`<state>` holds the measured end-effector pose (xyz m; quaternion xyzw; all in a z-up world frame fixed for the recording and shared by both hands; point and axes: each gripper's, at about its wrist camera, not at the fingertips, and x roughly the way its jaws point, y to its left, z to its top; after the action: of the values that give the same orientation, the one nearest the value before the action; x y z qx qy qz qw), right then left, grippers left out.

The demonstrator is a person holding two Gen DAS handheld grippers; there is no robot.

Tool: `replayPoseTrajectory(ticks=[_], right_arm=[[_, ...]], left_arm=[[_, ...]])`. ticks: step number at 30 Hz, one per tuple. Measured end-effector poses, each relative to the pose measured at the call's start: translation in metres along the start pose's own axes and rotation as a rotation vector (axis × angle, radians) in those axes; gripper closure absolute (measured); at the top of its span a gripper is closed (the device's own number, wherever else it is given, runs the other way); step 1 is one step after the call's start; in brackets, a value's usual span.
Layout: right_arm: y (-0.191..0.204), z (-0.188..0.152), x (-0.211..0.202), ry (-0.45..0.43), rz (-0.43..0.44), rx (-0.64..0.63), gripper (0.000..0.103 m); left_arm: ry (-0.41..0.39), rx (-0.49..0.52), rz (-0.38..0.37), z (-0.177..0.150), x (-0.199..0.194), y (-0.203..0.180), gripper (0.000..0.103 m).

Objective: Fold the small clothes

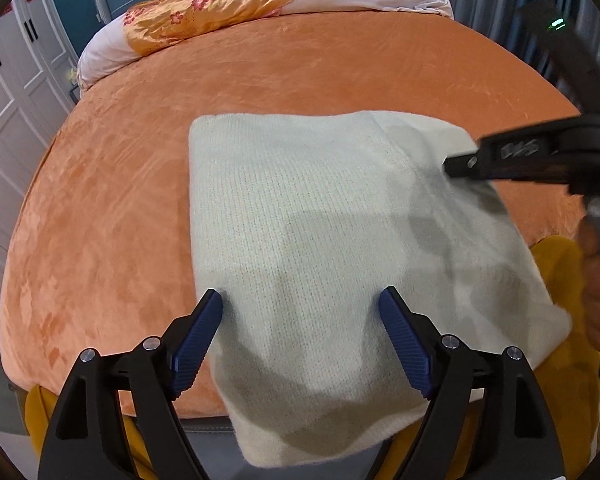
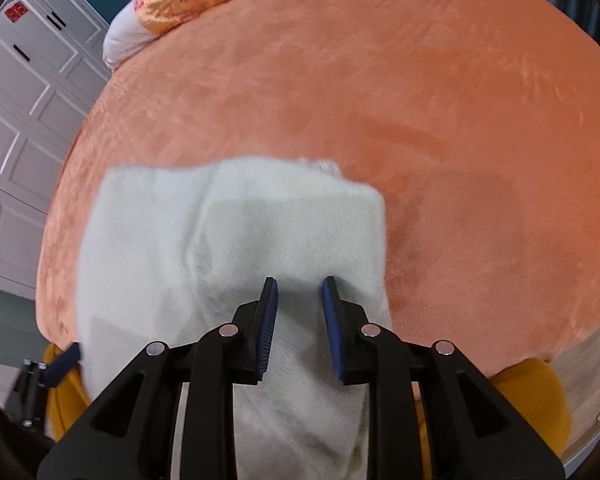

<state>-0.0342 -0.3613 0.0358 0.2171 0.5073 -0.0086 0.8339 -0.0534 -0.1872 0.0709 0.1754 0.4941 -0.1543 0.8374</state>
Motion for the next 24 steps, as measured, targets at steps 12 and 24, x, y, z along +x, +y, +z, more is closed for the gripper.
replayPoseTrajectory(ticks=[12, 24], right_arm=[[-0.009, 0.004, 0.018, 0.033, -0.002, 0.022, 0.078], [-0.019, -0.076, -0.029, 0.058, 0.07, 0.024, 0.06]], left_arm=[[0.012, -0.031, 0.01, 0.0, 0.007, 0.005, 0.015], [0.038, -0.082, -0.007, 0.002, 0.003, 0.006, 0.016]])
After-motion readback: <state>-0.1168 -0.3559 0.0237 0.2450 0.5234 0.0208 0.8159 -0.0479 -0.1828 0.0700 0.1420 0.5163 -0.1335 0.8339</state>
